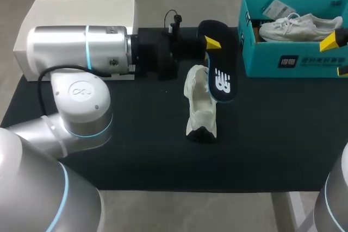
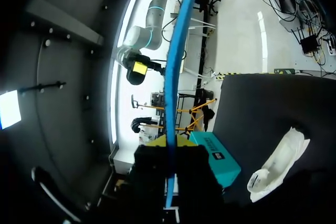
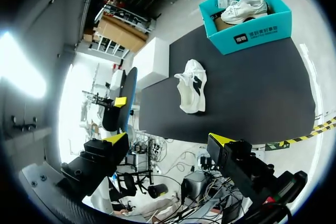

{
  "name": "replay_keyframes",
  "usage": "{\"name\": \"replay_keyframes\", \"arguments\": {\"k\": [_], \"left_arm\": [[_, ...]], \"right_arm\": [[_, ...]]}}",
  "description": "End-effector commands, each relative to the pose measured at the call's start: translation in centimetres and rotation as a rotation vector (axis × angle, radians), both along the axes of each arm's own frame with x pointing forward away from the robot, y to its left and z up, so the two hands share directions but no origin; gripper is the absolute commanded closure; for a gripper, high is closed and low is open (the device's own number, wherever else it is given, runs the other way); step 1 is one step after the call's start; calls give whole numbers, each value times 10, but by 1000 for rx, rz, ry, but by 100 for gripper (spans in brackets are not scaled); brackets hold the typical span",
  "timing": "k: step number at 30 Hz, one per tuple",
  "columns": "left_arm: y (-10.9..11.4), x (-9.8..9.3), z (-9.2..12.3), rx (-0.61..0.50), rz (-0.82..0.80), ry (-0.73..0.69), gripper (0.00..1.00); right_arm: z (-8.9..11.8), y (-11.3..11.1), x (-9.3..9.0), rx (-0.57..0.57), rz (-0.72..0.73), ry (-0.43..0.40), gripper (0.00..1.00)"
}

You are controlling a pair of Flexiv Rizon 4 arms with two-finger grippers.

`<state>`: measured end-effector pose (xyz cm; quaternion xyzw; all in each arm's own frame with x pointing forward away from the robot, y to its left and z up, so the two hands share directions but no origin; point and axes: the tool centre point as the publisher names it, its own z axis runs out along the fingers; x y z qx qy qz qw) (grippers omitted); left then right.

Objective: Take the shoe out of the shoebox, open the shoe tongue, remove and reinsert the insole, then place the shoe into the shoebox

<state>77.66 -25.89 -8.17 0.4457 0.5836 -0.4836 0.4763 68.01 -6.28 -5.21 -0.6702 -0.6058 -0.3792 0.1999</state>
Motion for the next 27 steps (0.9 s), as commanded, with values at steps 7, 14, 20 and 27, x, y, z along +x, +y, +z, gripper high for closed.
{"name": "replay_keyframes", "arguments": {"k": [7, 14, 20, 27], "left_arm": [[2, -1, 0, -1, 4, 6, 100], [4, -6, -3, -1, -1, 17, 100], [9, -6, -3, -9, 12, 23, 100], [14, -5, -5, -12, 29, 31, 100]], "right_arm": [[0, 3, 2, 24, -128, -80, 0], [0, 1, 30, 57, -47, -10, 0], [1, 6, 51, 48, 23, 62, 0], [4, 12, 59, 39, 47, 82, 0]]}}
